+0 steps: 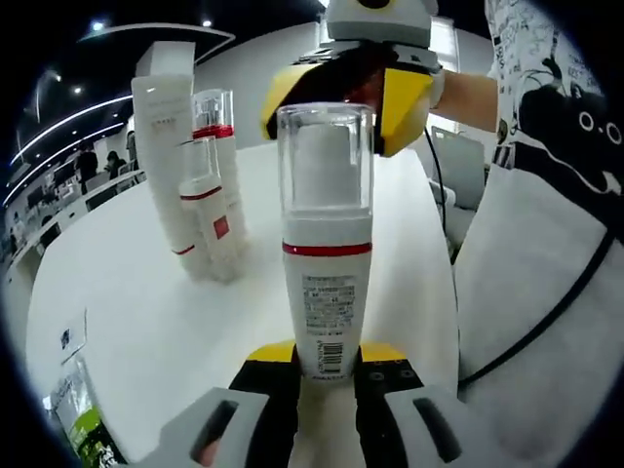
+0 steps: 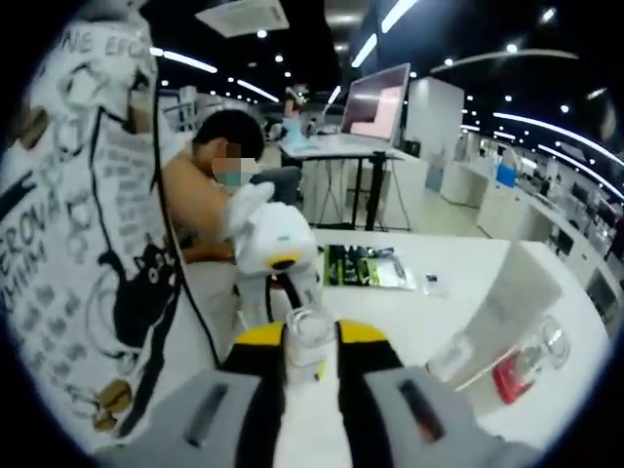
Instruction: Arrange the skincare products in the storage area until every visible bottle or jar stands upright without overlapping.
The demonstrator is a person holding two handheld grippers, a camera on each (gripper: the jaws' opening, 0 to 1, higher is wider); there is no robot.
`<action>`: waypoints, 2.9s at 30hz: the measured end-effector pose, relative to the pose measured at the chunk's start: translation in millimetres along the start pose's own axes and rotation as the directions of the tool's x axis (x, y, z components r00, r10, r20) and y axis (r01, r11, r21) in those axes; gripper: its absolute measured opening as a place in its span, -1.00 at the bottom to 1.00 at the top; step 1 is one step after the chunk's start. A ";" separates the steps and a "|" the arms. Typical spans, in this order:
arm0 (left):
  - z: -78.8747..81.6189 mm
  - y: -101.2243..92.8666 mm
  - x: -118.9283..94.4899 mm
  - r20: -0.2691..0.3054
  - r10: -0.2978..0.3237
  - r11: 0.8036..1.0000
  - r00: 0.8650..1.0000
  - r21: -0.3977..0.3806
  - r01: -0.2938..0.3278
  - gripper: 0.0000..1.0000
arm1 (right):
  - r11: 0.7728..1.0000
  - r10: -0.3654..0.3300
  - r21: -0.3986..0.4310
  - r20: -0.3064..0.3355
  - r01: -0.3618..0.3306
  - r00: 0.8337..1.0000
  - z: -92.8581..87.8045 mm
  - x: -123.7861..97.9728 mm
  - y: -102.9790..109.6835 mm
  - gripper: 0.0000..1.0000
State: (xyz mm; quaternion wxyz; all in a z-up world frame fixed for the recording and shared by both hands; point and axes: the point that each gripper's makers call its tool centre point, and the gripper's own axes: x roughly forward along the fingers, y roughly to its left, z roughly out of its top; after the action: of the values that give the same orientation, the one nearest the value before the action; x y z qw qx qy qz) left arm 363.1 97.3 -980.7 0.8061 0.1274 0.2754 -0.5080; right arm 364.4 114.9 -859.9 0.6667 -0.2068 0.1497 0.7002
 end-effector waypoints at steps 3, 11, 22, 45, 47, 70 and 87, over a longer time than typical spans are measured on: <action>0.1 -0.2 0.0 0.006 0.003 1.000 1.000 -0.003 -0.003 -0.60 | 1.000 0.002 -0.019 -0.007 -0.002 1.000 0.2 1.6 1.5 -0.66; 0.6 -0.9 -0.1 0.027 0.011 1.000 1.000 -0.008 -0.011 -0.58 | 0.998 0.009 -0.057 -0.011 -0.009 1.000 -0.6 9.5 7.7 -0.67; 6.4 0.1 -10.4 0.054 0.023 0.995 0.998 -0.101 -0.018 -0.35 | 0.999 -0.033 0.007 -0.002 0.033 0.999 -14.7 12.0 15.8 -0.36; -9.7 -7.4 -23.3 0.039 0.059 0.985 0.997 -0.165 -0.052 -0.44 | 0.952 -0.165 0.241 -0.111 0.188 0.980 -87.0 33.1 2.5 -0.56; -10.7 -7.6 -24.0 0.037 0.065 0.983 0.997 -0.171 -0.058 -0.45 | 0.950 -0.169 0.244 -0.120 0.194 0.978 -90.2 32.9 -0.2 -0.56; -9.3 0.8 -29.7 0.021 0.116 0.982 0.993 -0.151 -0.112 -0.46 | 0.947 -0.155 0.260 -0.141 0.188 0.978 -96.5 30.5 5.4 -0.49; -9.4 -9.1 -31.8 0.007 0.111 0.985 0.994 -0.134 -0.109 -0.48 | 0.941 -0.199 0.246 -0.150 0.231 0.969 -96.9 34.7 -10.0 -0.52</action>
State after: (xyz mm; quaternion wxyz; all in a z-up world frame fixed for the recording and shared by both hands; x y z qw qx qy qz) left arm 341.4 121.6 -969.4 0.8415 0.0847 0.2955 -0.4443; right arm 382.2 98.8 -960.4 0.7502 -0.1747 0.2582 0.5831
